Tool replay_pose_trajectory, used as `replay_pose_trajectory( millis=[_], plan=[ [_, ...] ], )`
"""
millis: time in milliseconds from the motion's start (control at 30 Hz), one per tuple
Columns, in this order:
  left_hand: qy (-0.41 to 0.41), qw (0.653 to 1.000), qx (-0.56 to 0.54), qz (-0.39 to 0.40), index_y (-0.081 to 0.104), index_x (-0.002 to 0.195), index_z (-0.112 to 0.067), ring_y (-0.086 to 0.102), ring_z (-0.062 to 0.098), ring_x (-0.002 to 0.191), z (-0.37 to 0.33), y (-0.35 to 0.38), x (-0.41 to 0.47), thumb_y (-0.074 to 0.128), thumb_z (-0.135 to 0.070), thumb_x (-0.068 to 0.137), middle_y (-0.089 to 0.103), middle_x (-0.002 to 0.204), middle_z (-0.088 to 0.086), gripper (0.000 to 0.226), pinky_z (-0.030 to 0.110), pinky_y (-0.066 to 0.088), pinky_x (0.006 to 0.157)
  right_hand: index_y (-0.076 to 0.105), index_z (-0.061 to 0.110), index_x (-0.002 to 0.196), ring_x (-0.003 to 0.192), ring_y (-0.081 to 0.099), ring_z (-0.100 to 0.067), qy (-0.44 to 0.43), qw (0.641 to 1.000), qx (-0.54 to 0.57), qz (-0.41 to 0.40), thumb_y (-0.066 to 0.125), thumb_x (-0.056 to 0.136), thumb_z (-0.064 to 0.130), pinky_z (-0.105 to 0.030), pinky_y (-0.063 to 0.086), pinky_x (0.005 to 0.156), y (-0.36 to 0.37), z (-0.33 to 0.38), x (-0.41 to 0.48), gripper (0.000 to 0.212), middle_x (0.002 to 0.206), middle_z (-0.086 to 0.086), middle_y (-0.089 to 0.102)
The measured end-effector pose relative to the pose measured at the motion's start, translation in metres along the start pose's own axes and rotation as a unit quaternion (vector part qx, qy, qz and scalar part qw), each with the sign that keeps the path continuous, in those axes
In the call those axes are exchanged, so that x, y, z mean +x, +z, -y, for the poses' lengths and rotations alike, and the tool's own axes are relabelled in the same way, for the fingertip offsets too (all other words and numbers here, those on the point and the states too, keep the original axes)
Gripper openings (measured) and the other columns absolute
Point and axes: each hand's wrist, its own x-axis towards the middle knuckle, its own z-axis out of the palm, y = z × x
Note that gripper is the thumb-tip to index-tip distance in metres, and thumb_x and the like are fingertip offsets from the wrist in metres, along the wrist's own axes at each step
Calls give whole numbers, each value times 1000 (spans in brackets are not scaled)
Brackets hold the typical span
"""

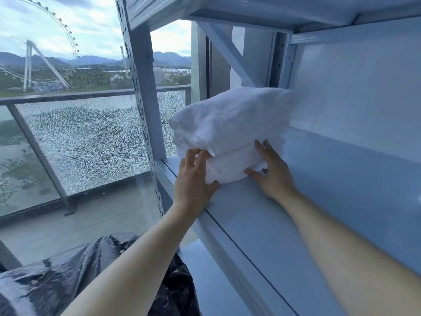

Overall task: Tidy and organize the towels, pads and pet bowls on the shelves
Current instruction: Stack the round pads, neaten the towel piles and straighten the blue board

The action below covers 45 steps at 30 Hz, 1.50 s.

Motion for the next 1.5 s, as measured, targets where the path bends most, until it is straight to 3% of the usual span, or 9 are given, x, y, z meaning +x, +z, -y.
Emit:
replay_pose_trajectory(
  millis=[200, 400, 500, 633, 833, 967, 1100, 1200, 1500],
  plan=[
    [-11, 1000, -10, -13, 46, 111, -8, 46, 29, 107, 1, 0, -1, 76, -11, 65, 39, 123, 7, 54, 32, 42, 66, 18, 33, 145, 139, 20, -9, -15, 999, 16, 41, 66, 85, 24, -31, 36, 107, 0, 2, -2, 78, 156, 7, 6],
    [-31, 999, -11, -16, 44, 109, -8, 44, 30, 110, 3, 3, 2, 73, -10, 67, 36, 126, 5, 51, 37, 48, 75, 14, 40, 145, 123, 12, 15, -9, 995, 59, 82, 64, 87, 23, -16, 32, 98, 0, -1, -3, 78, 154, 19, 1],
    [-26, 999, -15, -19, 44, 108, -7, 45, 31, 107, 6, 4, 3, 74, -10, 65, 37, 125, 8, 53, 35, 47, 74, 15, 41, 144, 132, 16, 6, -19, 997, 37, 68, 63, 87, 22, -28, 33, 107, 2, -3, -3, 77, 152, 20, 5],
    [-13, 1000, -17, -9, 39, 123, -4, 41, 33, 118, 8, 5, 1, 72, -12, 66, 34, 133, 12, 67, 36, 44, 89, 29, 23, 144, 137, 29, -16, -53, 998, -21, -17, 61, 88, 16, -41, 37, 106, 1, -1, -6, 65, 152, 0, 25],
    [2, 1000, 25, -5, 9, 141, -14, 22, 35, 132, 2, -13, -14, 75, -27, 69, 19, 144, 18, 99, 42, 33, 106, 42, 11, 136, 129, 39, -22, -73, 995, -46, -59, 62, 87, 16, -41, 40, 102, -15, 17, -20, 54, 140, -9, 40],
    [63, 995, 64, -44, 18, 136, -15, 32, 40, 126, -10, -24, -17, 78, -28, 64, 25, 142, 21, 94, 51, 34, 104, 45, 11, 133, 124, 43, -20, -77, 993, -70, -47, 63, 86, 16, -31, 40, 98, -36, 28, -37, 51, 136, -7, 43],
    [87, 992, 61, -67, 19, 135, -17, 19, 35, 131, -33, -26, -12, 76, -29, 66, 12, 142, 9, 91, 66, 22, 105, 47, 11, 132, 119, 47, -19, -56, 991, -98, -66, 64, 84, 15, -26, 39, 93, -69, 25, -56, 51, 133, -6, 45],
    [109, 991, 48, -66, 23, 135, -15, 17, 33, 133, -55, -18, -9, 76, -28, 65, 18, 142, 14, 88, 65, 13, 106, 46, 12, 133, 119, 47, -18, -30, 989, -120, -83, 63, 85, 16, -28, 41, 95, -96, 18, -71, 51, 133, -4, 44],
    [190, 980, -59, 18, 18, 133, -22, 26, 36, 130, -148, 23, -10, 74, -26, 69, 26, 142, 18, 86, 65, 21, 104, 48, 13, 131, 118, 46, -15, 48, 971, -187, -142, 63, 85, 17, -19, 36, 95, -163, -13, -128, 48, 131, -2, 45]
  ],
)
